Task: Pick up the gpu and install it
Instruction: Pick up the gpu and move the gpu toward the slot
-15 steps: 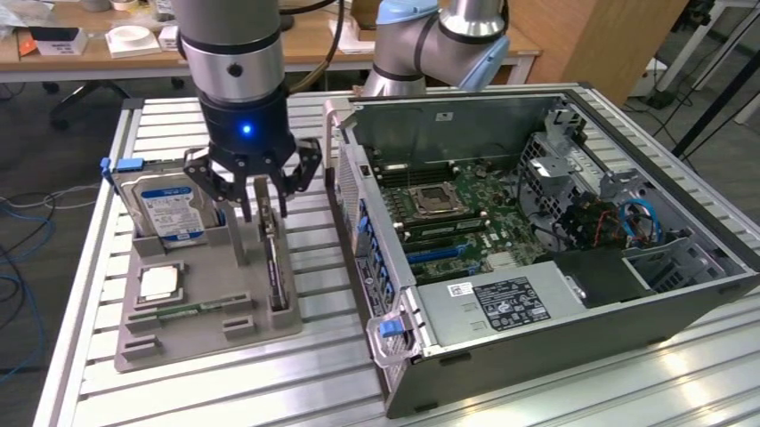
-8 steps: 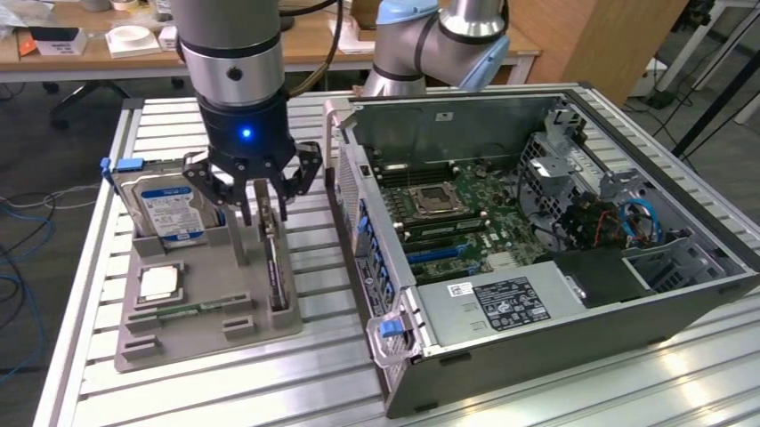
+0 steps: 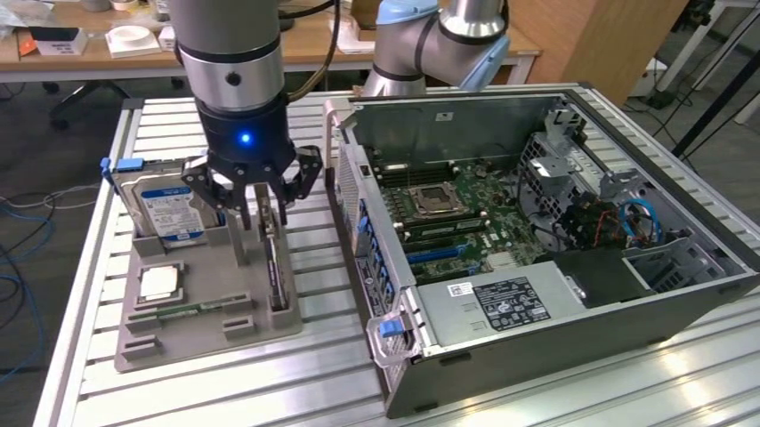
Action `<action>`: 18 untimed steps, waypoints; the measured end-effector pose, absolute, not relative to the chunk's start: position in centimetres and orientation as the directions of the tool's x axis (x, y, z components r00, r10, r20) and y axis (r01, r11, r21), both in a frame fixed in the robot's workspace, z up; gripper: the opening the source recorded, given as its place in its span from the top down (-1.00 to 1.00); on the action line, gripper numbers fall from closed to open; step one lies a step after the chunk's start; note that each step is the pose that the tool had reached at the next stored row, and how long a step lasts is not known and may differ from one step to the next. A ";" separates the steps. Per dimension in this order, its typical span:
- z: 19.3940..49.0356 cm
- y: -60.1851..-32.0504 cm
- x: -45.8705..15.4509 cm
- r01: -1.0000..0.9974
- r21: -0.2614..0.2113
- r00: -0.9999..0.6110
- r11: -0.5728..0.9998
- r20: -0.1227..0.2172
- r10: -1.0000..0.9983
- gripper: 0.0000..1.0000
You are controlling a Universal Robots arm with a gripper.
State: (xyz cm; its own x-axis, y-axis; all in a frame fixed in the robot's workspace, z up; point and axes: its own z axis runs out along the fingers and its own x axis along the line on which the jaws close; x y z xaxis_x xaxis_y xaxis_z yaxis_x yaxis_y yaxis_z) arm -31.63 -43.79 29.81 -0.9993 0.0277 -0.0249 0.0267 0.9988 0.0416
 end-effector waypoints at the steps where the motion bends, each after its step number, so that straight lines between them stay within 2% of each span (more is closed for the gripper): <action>1: 29.8 -43.9 -31.6 0.027 0.042 -0.999 0.999 -0.025 0.028 0.05; 18: 29.6 -45.0 -31.9 0.027 0.042 -0.999 0.999 -0.027 0.028 0.05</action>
State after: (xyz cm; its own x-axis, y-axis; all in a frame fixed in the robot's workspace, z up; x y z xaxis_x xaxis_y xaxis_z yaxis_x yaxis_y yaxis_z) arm -31.93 -45.00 29.61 -0.9993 0.0278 -0.0268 0.0267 0.9988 0.0417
